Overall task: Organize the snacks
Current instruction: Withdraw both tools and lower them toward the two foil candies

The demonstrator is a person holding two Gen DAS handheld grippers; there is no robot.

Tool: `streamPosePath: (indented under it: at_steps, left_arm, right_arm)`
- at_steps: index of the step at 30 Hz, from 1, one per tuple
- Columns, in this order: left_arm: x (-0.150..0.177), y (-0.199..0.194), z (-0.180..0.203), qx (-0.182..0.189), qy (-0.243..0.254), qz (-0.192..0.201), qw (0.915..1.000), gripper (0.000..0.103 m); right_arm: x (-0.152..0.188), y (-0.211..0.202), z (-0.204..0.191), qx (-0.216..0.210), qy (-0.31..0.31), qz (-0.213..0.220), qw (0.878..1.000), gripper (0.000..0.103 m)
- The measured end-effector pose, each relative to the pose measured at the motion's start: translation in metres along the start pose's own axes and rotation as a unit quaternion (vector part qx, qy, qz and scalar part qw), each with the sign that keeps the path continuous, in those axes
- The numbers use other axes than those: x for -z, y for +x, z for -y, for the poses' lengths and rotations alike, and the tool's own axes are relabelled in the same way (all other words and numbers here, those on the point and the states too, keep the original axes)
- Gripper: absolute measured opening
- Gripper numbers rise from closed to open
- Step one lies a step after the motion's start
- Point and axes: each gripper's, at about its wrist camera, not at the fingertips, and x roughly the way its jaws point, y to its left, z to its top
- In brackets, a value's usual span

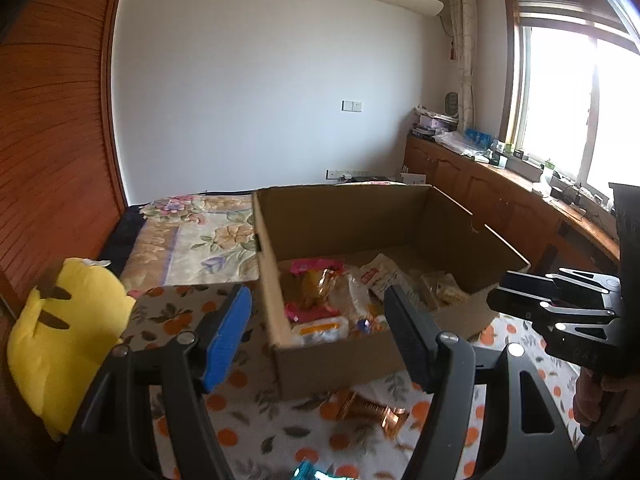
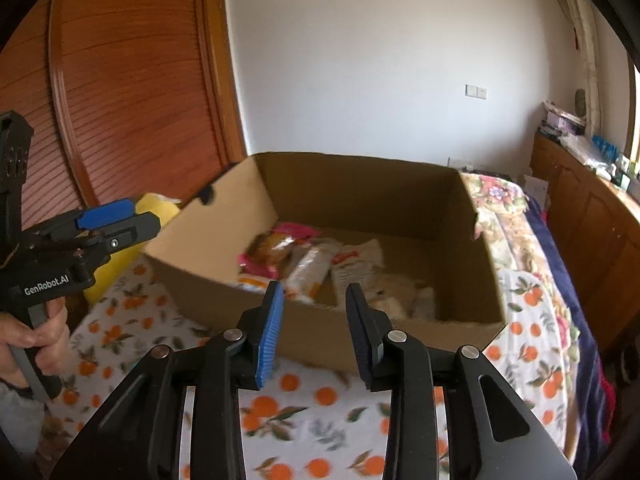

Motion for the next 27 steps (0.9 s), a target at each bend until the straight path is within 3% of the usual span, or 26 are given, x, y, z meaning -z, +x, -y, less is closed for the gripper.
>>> streamPosePath:
  at_steps: [9, 14, 27]
  left_arm:
    - [0.034, -0.015, -0.009, -0.003, -0.003, -0.019, 0.9998, 0.070]
    - [0.054, -0.015, -0.014, -0.003, -0.008, -0.031, 0.9995, 0.070]
    - [0.102, -0.006, -0.030, -0.008, -0.041, -0.082, 0.9957, 0.070]
  right_arm:
    - [0.021, 0.005, -0.047, -0.036, -0.031, -0.030, 0.998, 0.032]
    - [0.035, 0.017, -0.067, -0.044, -0.062, -0.058, 0.995, 0.039]
    - [0.057, 0.074, -0.077, -0.061, -0.070, -0.138, 0.986, 0.042]
